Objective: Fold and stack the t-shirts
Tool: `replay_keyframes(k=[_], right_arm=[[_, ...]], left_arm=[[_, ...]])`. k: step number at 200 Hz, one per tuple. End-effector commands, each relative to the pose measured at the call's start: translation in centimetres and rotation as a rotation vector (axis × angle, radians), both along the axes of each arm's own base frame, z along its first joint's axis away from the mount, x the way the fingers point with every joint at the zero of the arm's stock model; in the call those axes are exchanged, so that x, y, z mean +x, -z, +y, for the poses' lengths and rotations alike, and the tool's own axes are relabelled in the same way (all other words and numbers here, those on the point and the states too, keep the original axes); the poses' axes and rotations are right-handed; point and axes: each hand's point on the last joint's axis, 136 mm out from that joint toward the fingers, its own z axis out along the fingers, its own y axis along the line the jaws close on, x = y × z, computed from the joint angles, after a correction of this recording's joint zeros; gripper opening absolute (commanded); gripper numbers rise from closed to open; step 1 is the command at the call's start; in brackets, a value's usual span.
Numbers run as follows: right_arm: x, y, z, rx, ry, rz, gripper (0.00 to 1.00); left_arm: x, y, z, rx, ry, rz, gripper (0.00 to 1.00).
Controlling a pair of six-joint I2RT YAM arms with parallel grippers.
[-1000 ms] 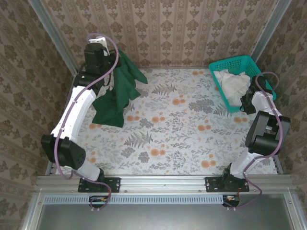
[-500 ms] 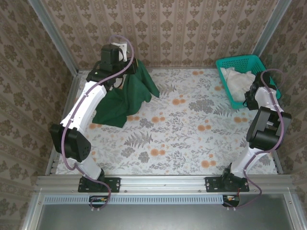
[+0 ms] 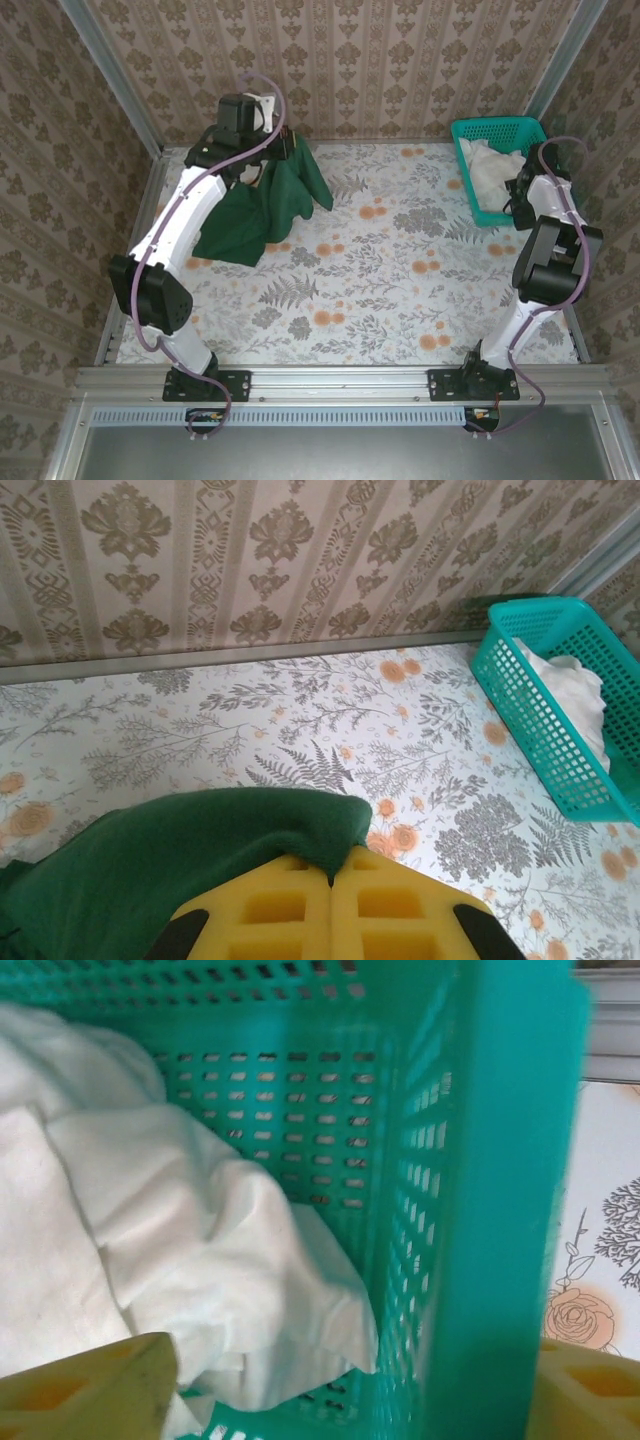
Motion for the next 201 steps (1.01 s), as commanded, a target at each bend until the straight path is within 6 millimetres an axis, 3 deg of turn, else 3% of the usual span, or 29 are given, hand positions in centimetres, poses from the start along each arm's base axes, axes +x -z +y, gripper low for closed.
replay_keyframes(k=[1, 20, 24, 42, 61, 79, 94, 104, 111, 124, 132, 144, 164, 183, 201], right_arm=[[0.3, -4.5, 1.4, -0.073, -0.094, -0.070, 0.91], [-0.3, -6.9, 3.4, -0.120, -0.188, -0.090, 0.95], [-0.6, -7.4, 3.9, -0.132, -0.207, -0.095, 0.95], [-2.1, -10.0, 5.9, -0.190, -0.281, -0.173, 0.97], [-3.0, -12.3, 9.7, -0.223, -0.436, -0.284, 0.97], [-4.9, -12.6, 13.1, -0.235, -0.571, -0.281, 0.96], [-6.4, -11.5, 15.9, -0.188, -0.671, -0.304, 0.95], [-7.6, -10.3, 17.5, -0.139, -0.717, -0.312, 0.93], [-8.5, -9.6, 18.3, -0.119, -0.742, -0.310, 0.92], [-10.0, -8.1, 19.8, -0.095, -0.798, -0.303, 0.92], [-10.9, -7.1, 20.9, -0.076, -0.835, -0.290, 0.91], [-12.0, -5.3, 22.6, -0.027, -0.897, -0.257, 0.90], [-14.0, -2.7, 25.5, 0.077, -0.999, -0.168, 0.89], [-15.1, -0.6, 28.3, 0.122, -1.139, -0.111, 0.88], [-16.1, 1.0, 30.0, 0.191, -1.217, -0.052, 0.87]], left_arm=[[-1.9, -1.3, -1.3, -0.004, 0.071, -0.010, 0.00], [-2.8, -1.3, -1.1, -0.001, 0.074, -0.006, 0.00], [-3.8, -1.3, -2.2, 0.000, 0.104, -0.006, 0.00], [-5.3, -1.7, -2.7, -0.011, 0.133, -0.007, 0.00], [-7.0, -1.9, -3.6, -0.036, 0.167, 0.005, 0.00], [-8.5, -1.8, -5.3, -0.074, 0.227, 0.030, 0.00], [-9.2, -0.5, -7.3, -0.078, 0.265, 0.081, 0.00], [-9.3, 0.6, -8.8, -0.094, 0.284, 0.141, 0.12], [-9.2, 1.2, -9.9, -0.111, 0.296, 0.191, 0.26], [-8.4, 2.5, -11.7, -0.118, 0.294, 0.282, 0.63], [-7.9, 3.8, -11.9, -0.063, 0.263, 0.325, 0.75], [-5.8, 4.8, -10.1, 0.069, 0.102, 0.339, 0.87], [-3.8, 6.1, -3.8, 0.165, -0.223, 0.437, 0.87], [-3.4, 7.4, 2.0, 0.176, -0.437, 0.480, 0.87], [-4.3, 10.5, 7.3, 0.108, -0.631, 0.580, 0.86]])
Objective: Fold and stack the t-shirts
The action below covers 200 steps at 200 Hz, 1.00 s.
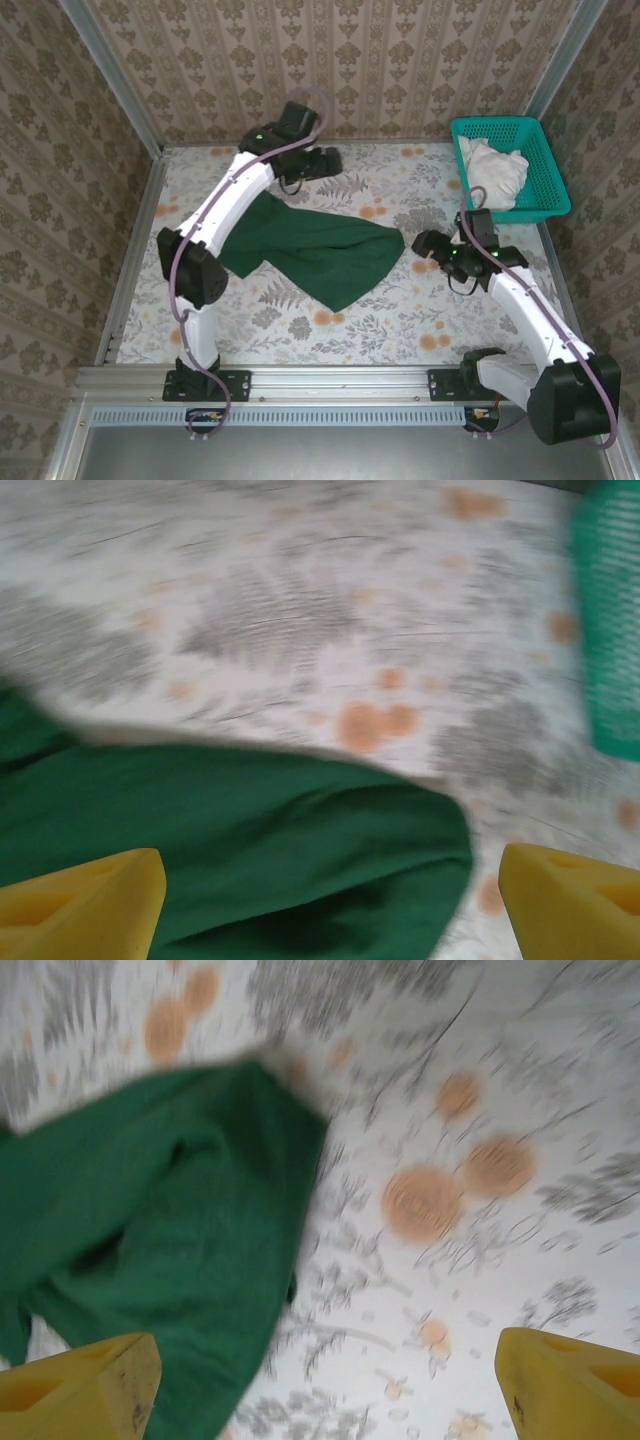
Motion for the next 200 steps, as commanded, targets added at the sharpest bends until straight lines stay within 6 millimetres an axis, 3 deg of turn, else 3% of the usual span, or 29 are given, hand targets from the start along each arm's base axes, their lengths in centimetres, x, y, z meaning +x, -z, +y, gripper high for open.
replay_keyframes(k=[1, 17, 47, 57, 85, 105, 130, 157, 180, 200], right_arm=[[-2.2, 2.4, 2.7, 0.045, -0.155, 0.118, 0.87], [-2.6, 3.2, 4.4, 0.058, -0.212, 0.166, 0.84], [-2.3, 3.2, 9.1, 0.052, -0.392, 0.184, 0.82], [-2.3, 2.8, 10.7, 0.033, -0.446, 0.196, 0.81], [-3.0, 3.9, 15.5, -0.014, -0.618, 0.224, 0.79], [-4.0, 4.8, 17.2, -0.080, -0.691, 0.285, 0.73], [-5.5, 4.8, 19.0, -0.145, -0.810, 0.302, 0.71], [-6.2, 5.8, 20.2, -0.171, -0.884, 0.284, 0.71], [-6.4, 6.4, 20.9, -0.199, -0.899, 0.288, 0.71], [-6.3, 7.7, 21.1, -0.250, -0.905, 0.299, 0.71]], left_arm=[[-1.9, 1.6, 10.7, 0.056, -0.399, 0.107, 0.85], [-2.5, 4.1, 14.2, -0.015, -0.505, 0.164, 0.83], [-5.4, 7.8, 21.0, 0.060, -0.653, 0.246, 0.78], [-6.5, 9.2, 22.3, 0.052, -0.688, 0.273, 0.76], [-8.6, 13.0, 25.6, 0.073, -0.717, 0.285, 0.72], [-9.1, 14.9, 26.2, 0.053, -0.692, 0.316, 0.68], [-9.7, 16.5, 26.4, 0.127, -0.601, 0.383, 0.50], [-10.6, 18.9, 26.5, 0.116, -0.592, 0.405, 0.50], [-9.1, 19.6, 25.8, 0.026, -0.569, 0.391, 0.46], [-8.2, 20.7, 25.5, 0.019, -0.548, 0.415, 0.49]])
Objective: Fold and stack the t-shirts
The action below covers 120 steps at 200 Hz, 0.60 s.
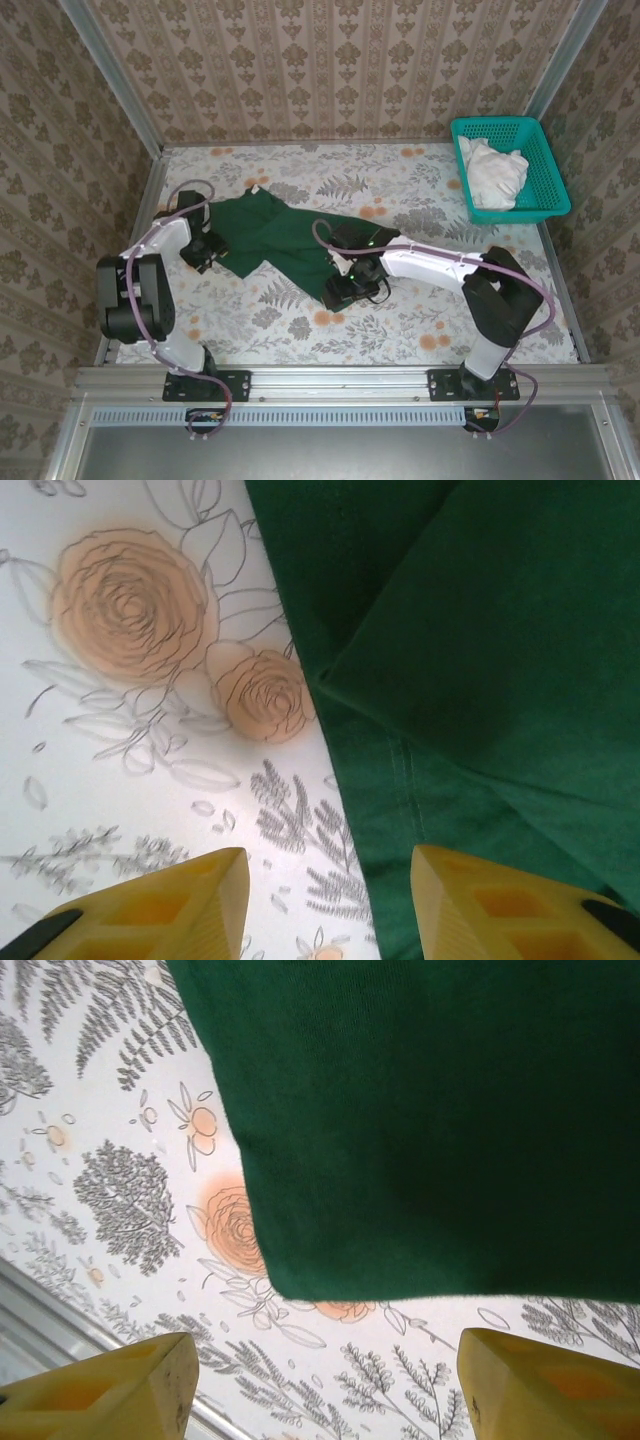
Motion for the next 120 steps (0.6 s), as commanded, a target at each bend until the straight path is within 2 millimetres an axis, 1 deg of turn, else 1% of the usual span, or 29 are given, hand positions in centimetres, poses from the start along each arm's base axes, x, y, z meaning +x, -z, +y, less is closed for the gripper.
replay_keyframes(k=[1, 12, 21, 36, 50, 57, 69, 84, 91, 101, 115, 120], right_arm=[[0.4, 1.3, -0.2, -0.083, -0.028, -0.024, 0.71], [0.7, 2.0, -0.3, -0.116, -0.019, -0.017, 0.71], [0.7, 2.3, 0.0, -0.118, -0.025, -0.009, 0.71], [0.9, 2.8, 0.3, -0.131, -0.030, -0.019, 0.71], [1.3, 3.6, 0.1, -0.167, -0.025, -0.016, 0.70], [1.3, 4.1, -0.1, -0.189, -0.026, -0.009, 0.64], [1.5, 4.8, -0.7, -0.233, -0.021, -0.006, 0.52], [1.7, 5.1, -1.1, -0.255, -0.012, -0.014, 0.36], [1.9, 5.0, -1.2, -0.251, -0.007, -0.023, 0.30], [2.1, 4.5, -1.1, -0.239, -0.003, -0.037, 0.23], [2.5, 3.6, -1.1, -0.213, -0.002, -0.059, 0.15], [2.8, 3.2, -1.1, -0.198, 0.002, -0.070, 0.13]], left_arm=[[1.8, 1.0, -0.9, -0.057, 0.055, -0.024, 0.49], [1.8, 1.9, -1.0, -0.069, 0.051, 0.002, 0.49], [2.0, 2.5, -1.3, -0.086, 0.051, 0.006, 0.51], [2.3, 3.1, -1.2, -0.085, 0.050, 0.009, 0.57], [2.9, 3.4, -1.0, -0.065, 0.064, 0.012, 0.57], [3.2, 3.6, -0.8, -0.054, 0.073, 0.013, 0.54], [3.6, 4.0, -0.6, -0.042, 0.076, 0.017, 0.43], [3.8, 4.8, -0.5, -0.036, 0.080, 0.025, 0.34], [3.9, 5.1, -0.6, -0.037, 0.082, 0.034, 0.30], [4.3, 5.1, -0.5, -0.023, 0.088, 0.029, 0.20], [4.9, 4.8, -0.6, -0.026, 0.091, 0.016, 0.01], [5.1, 4.6, -0.7, -0.030, 0.093, 0.010, 0.00]])
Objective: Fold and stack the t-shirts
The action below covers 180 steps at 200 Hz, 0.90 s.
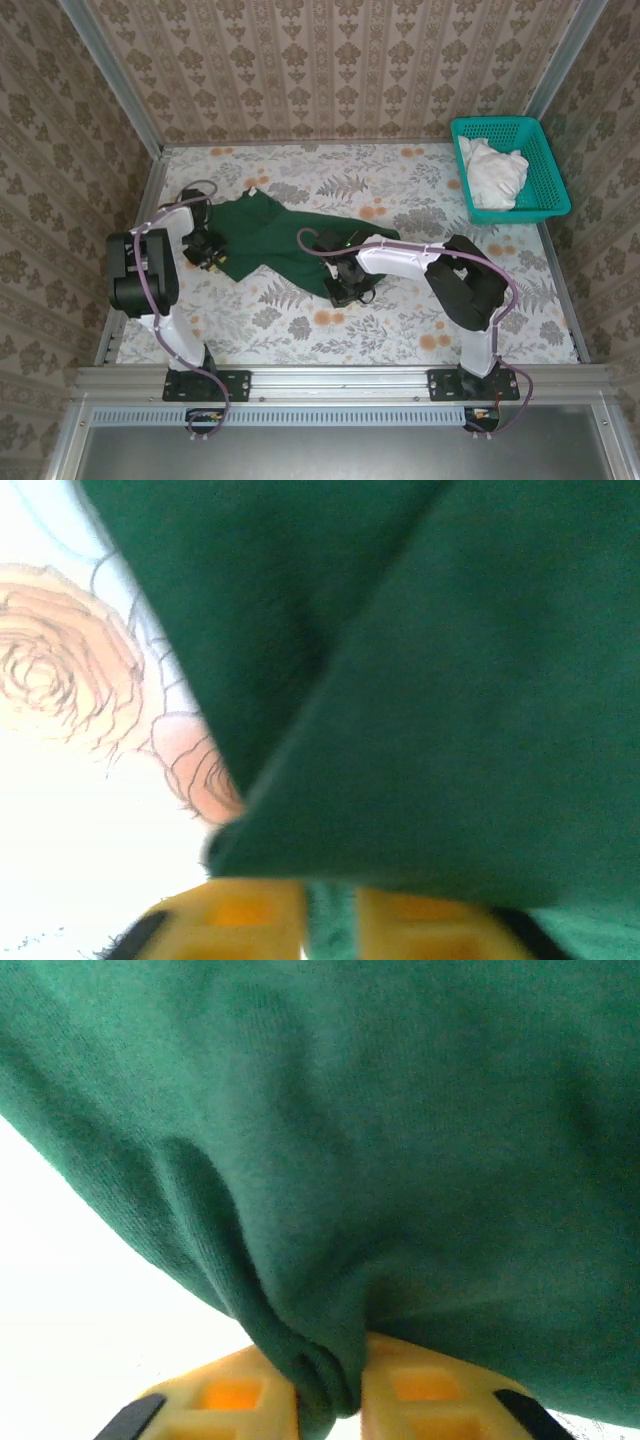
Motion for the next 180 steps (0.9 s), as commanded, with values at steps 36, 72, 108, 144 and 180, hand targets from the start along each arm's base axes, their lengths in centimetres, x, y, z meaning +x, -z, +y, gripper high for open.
replay_keyframes(k=[36, 72, 108, 144, 180], right_arm=[[3.1, -6.1, -0.7, 0.162, 0.026, -0.130, 0.08], [8.0, -14.2, -2.1, 0.342, 0.132, -0.273, 0.05], [13.4, -23.9, -4.8, 0.490, 0.251, -0.468, 0.02], [15.5, -29.4, -6.4, 0.603, 0.338, -0.604, 0.00], [16.5, -32.1, -9.5, 0.622, 0.440, -0.706, 0.00]], left_arm=[[7.4, -3.5, -1.6, -0.034, 0.048, -0.254, 0.00], [11.9, -14.3, -3.4, -0.064, 0.061, -0.523, 0.00], [15.3, -29.6, -7.0, -0.137, 0.145, -0.901, 0.00], [14.9, -35.9, -9.3, -0.151, 0.209, -1.040, 0.00], [14.5, -37.5, -9.7, -0.167, 0.229, -1.068, 0.00]])
